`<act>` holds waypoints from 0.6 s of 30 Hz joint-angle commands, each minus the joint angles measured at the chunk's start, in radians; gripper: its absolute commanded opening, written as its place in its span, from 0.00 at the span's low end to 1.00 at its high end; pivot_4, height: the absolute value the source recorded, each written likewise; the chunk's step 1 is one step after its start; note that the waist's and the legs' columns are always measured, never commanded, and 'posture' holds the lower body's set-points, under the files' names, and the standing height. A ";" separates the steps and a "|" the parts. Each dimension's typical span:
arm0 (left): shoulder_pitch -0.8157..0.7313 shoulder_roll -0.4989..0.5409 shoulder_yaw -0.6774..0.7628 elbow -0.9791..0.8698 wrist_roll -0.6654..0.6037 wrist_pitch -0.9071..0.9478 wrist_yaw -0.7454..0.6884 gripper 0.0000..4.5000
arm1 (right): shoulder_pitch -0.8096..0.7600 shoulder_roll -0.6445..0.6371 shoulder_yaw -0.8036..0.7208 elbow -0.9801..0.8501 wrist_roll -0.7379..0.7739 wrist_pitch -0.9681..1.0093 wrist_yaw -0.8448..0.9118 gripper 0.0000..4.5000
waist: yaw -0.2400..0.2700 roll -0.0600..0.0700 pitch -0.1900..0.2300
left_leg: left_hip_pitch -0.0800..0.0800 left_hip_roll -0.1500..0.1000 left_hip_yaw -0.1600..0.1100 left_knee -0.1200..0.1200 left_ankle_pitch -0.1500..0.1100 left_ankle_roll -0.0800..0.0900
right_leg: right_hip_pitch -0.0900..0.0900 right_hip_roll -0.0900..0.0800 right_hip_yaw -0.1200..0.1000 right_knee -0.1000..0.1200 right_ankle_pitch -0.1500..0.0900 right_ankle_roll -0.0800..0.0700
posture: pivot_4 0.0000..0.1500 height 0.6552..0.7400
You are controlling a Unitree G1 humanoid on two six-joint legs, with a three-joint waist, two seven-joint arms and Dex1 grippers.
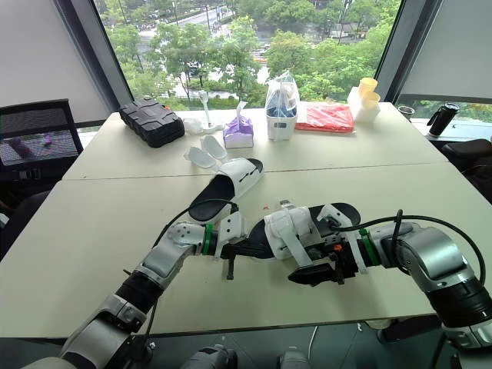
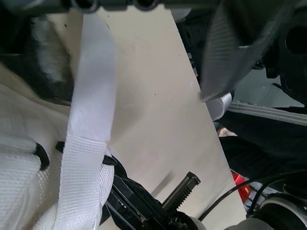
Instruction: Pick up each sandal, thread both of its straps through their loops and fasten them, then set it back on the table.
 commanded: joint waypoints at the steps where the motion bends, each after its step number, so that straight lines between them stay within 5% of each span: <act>1: 0.022 0.010 -0.030 0.011 0.024 0.022 -0.009 0.00 | -0.029 0.002 0.003 0.011 0.001 -0.011 0.007 0.47 | 0.000 0.000 0.000 | 0.000 0.000 0.000 0.000 0.000 0.000 | 0.000 0.000 0.000 0.000 0.000 0.000 | 1.00 1.00; 5: 0.027 0.011 -0.031 0.002 0.024 0.029 -0.007 0.00 | -0.058 -0.008 0.006 0.024 0.006 -0.019 0.027 0.03 | 0.000 0.000 0.000 | 0.000 0.000 0.000 0.000 0.000 0.000 | 0.000 0.000 0.000 0.000 0.000 0.000 | 1.00 1.00; 18: 0.028 0.013 -0.030 -0.008 0.025 0.038 -0.007 0.00 | -0.400 0.191 -0.032 0.233 0.102 0.146 -0.031 0.01 | 0.000 0.000 0.000 | 0.000 0.000 -0.001 0.000 0.000 0.000 | 0.000 0.000 0.000 0.000 0.000 0.000 | 1.00 1.00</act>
